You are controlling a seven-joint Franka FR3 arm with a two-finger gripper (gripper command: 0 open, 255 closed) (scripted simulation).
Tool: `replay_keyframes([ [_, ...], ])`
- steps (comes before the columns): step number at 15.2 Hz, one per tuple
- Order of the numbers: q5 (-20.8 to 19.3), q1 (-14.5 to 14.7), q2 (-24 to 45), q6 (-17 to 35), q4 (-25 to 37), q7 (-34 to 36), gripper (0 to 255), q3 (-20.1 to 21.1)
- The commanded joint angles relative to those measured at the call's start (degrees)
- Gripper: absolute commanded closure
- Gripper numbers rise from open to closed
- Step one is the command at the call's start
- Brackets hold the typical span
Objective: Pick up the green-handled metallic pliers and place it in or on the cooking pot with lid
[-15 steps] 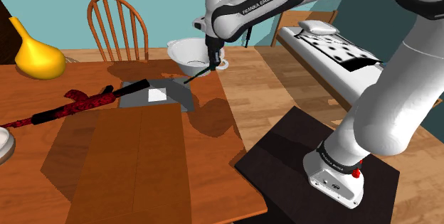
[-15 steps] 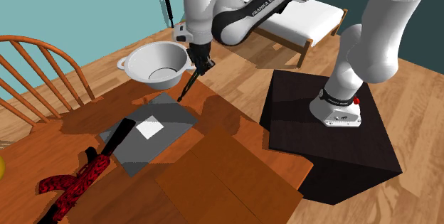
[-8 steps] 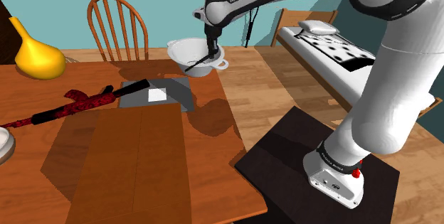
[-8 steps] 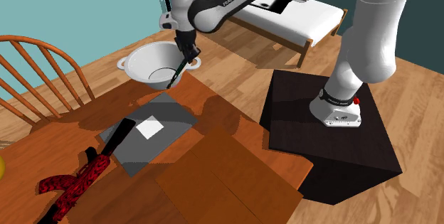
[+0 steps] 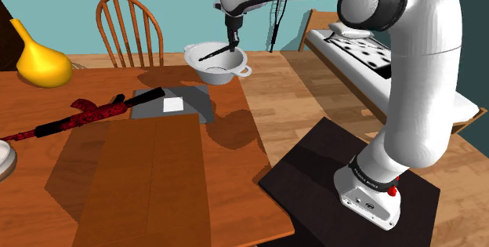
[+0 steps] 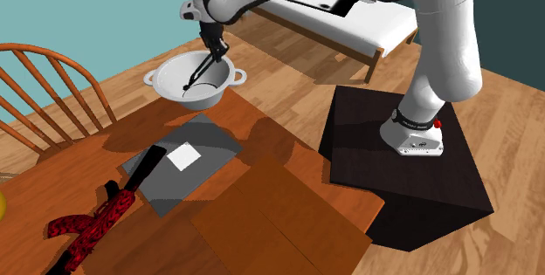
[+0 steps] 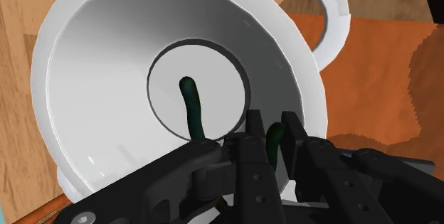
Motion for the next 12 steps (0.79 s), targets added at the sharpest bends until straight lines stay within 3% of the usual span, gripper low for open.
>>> replay_keyframes([
  [1, 0.41, -1.04, 4.45, -2.63, 7.21, -1.46, 255, -0.16],
  [6, 1.43, -3.93, 19.88, -13.62, 33.86, -5.03, 255, -0.36],
  [12, 1.36, -3.91, 20.03, -9.13, 29.50, -4.78, 255, -0.35],
])
